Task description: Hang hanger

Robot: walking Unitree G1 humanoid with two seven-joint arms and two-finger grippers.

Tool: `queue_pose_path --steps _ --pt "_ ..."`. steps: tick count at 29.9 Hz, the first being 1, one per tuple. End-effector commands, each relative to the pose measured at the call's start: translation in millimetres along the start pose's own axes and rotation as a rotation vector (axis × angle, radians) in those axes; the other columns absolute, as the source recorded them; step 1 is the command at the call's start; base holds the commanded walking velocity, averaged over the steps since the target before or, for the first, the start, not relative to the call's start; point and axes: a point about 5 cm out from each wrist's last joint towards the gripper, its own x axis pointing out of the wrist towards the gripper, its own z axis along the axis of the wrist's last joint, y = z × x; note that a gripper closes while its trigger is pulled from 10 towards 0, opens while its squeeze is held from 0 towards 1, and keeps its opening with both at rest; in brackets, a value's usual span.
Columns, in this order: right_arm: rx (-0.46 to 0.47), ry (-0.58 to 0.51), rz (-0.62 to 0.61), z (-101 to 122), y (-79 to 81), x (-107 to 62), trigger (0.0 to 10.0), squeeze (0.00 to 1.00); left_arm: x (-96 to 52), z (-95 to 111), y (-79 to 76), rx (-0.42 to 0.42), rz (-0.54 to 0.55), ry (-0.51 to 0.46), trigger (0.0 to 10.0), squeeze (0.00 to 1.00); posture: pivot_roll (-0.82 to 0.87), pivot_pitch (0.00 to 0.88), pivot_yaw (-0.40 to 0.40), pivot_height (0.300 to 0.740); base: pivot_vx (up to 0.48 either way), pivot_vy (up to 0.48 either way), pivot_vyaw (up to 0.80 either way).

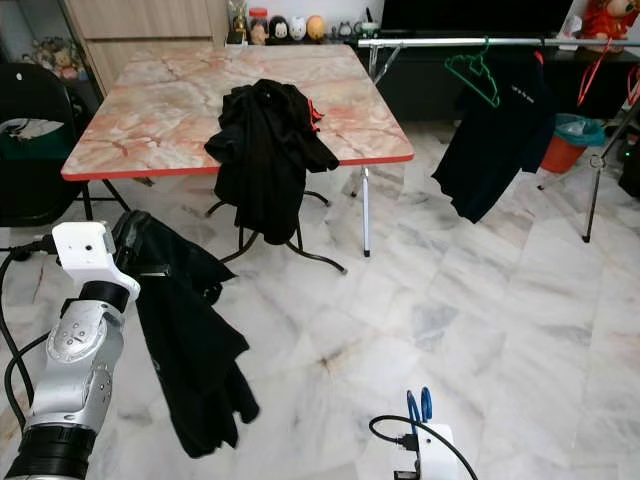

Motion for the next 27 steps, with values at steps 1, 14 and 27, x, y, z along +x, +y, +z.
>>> queue_pose_path --steps 1,14,27 --pt "-0.009 -0.019 0.009 5 1.0 0.9 10.0 0.0 4.4 11 -1.3 0.014 -0.015 -0.04 10.0 0.0 0.11 0.0 -0.026 0.74 0.274 0.0 0.65" --pt "0.016 -0.005 0.012 -1 -2.3 -0.4 10.0 0.0 8.9 22 1.2 0.025 -0.004 -0.077 10.0 0.0 0.11 0.0 -0.028 0.74 0.279 0.0 0.2" --pt "0.011 -0.008 0.03 0 -1.4 -0.1 10.0 0.0 15.3 32 4.6 0.035 0.002 -0.109 10.0 0.0 0.11 0.0 -0.026 0.74 0.285 0.0 0.0"
